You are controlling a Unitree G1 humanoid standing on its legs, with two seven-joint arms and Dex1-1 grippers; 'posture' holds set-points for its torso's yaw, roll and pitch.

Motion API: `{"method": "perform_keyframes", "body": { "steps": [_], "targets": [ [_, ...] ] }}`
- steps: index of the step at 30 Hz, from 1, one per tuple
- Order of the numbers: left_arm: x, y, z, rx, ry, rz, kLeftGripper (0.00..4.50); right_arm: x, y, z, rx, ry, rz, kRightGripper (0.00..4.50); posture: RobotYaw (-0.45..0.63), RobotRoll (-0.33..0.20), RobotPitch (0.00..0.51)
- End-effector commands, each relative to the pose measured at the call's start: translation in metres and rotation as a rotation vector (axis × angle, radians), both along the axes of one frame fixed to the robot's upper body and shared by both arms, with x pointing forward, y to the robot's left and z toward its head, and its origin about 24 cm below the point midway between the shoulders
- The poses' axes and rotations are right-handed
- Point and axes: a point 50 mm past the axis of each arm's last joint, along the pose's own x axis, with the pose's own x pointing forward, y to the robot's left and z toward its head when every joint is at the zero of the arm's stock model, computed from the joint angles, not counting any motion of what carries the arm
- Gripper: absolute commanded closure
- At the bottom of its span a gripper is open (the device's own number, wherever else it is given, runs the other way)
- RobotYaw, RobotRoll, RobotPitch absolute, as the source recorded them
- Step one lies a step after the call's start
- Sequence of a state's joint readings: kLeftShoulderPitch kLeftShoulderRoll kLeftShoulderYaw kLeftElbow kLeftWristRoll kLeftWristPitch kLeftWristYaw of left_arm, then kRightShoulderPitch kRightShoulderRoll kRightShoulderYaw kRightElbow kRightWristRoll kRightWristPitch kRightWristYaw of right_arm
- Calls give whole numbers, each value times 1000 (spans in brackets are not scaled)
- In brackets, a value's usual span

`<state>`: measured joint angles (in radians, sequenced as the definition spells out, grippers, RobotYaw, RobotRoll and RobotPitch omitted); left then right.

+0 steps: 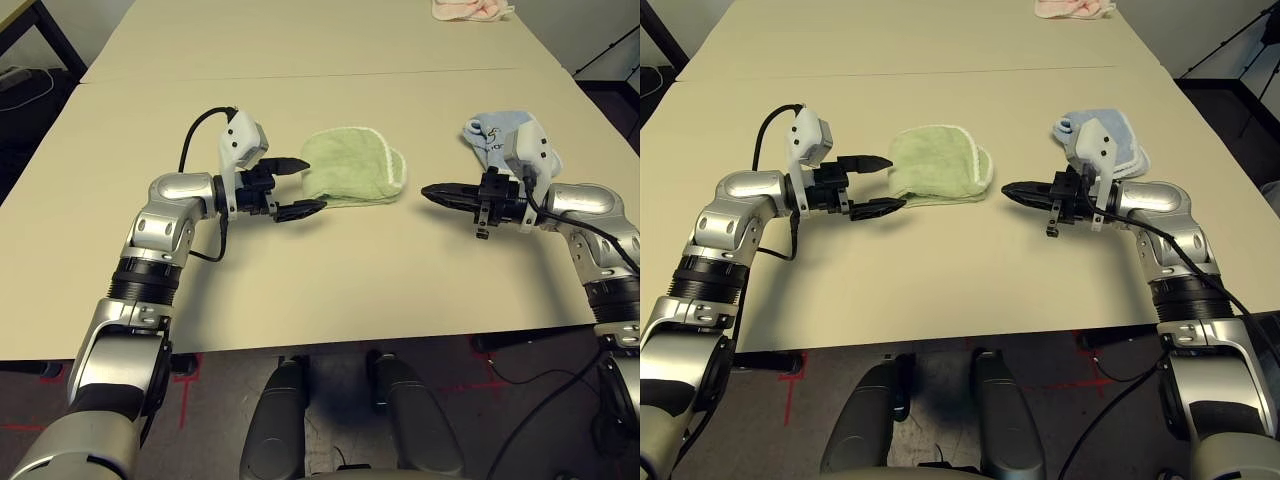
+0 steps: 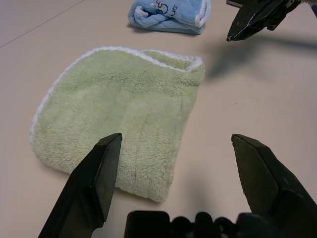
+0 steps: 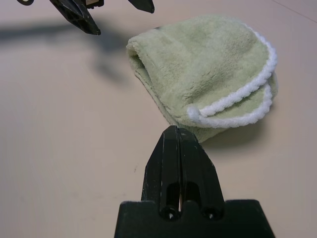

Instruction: Fold the towel and set it aside.

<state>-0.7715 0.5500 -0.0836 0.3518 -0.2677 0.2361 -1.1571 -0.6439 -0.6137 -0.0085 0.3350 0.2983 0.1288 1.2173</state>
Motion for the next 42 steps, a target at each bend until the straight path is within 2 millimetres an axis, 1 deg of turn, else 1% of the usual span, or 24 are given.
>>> {"method": "perform_keyframes", "body": {
  "steps": [1,2,4,5,18,19,21,23,30,31,36,42],
  "targets": [
    [0,0,-1,1,-2,-1,6,-1,-1,3,-6,-8,7,4500,90,0,166],
    [1,-1,0,6,-17,11,6,-1,-1,3,-6,-8,7,4500,90,0,166],
    [2,-1,-1,32,-18,24,373,-1,-1,3,-6,-7,8,4500,91,0,165],
    [1,-1,-2,41,-20,23,188,-1,-1,3,-6,-7,8,4500,92,0,165],
    [2,-1,-2,44,-31,32,188,-1,0,3,-6,-9,6,4500,91,0,166],
    [2,-1,-2,39,-33,32,343,-1,0,3,-6,-9,6,4500,90,0,167],
    [1,-1,-1,27,-23,29,805,-1,0,3,-6,-9,6,4500,90,0,167],
    [1,-1,0,21,-18,23,1508,-1,-1,3,-6,-8,5,4500,89,0,168],
    [1,-1,2,6,-20,13,4326,-1,-1,2,-5,-5,5,4500,89,0,172],
    [1,-2,3,3,-22,13,4465,-1,-1,2,-5,-5,5,4500,89,0,172],
    [6,-3,3,-10,-26,29,4465,0,-1,3,-4,-6,4,4500,86,0,179],
    [13,-5,6,-28,-22,46,4465,10,5,10,22,-9,14,4500,92,0,198]
  ]
}}
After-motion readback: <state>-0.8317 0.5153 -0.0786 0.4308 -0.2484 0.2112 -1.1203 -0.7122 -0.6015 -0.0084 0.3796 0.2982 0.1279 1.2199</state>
